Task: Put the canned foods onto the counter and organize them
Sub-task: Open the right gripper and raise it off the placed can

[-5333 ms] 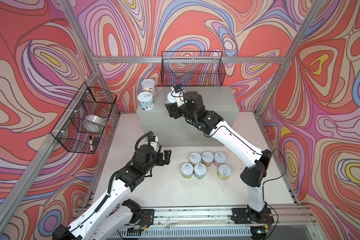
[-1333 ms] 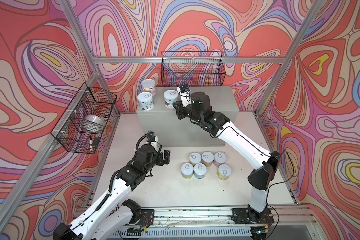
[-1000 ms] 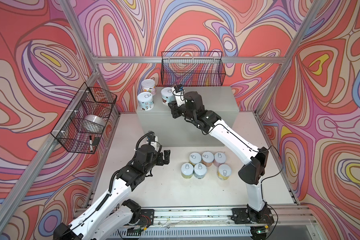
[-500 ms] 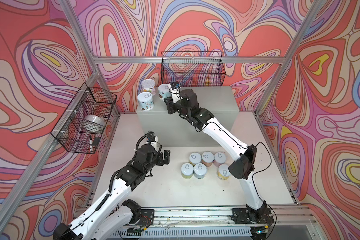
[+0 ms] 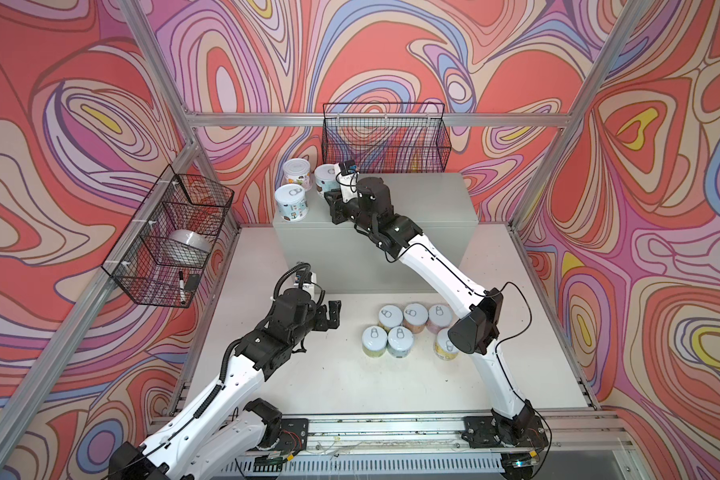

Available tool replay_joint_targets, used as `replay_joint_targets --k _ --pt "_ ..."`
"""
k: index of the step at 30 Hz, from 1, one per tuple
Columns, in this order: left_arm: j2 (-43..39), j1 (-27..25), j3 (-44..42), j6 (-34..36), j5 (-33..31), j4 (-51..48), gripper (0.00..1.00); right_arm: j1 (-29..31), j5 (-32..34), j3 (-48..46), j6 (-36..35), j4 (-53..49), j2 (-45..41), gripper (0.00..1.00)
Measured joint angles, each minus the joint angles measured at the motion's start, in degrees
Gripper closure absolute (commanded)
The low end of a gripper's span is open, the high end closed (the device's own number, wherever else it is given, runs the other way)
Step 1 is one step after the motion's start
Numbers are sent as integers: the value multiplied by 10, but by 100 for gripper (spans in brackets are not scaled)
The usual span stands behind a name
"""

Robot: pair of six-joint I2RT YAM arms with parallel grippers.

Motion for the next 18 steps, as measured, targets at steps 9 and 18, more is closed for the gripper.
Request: replay_joint_targets --k 9,18 --pt "14 0 0 0 0 0 2 -8 -12 22 15 14 18 77" --pt "20 0 0 0 -3 0 0 -16 -25 25 28 38 27 77"
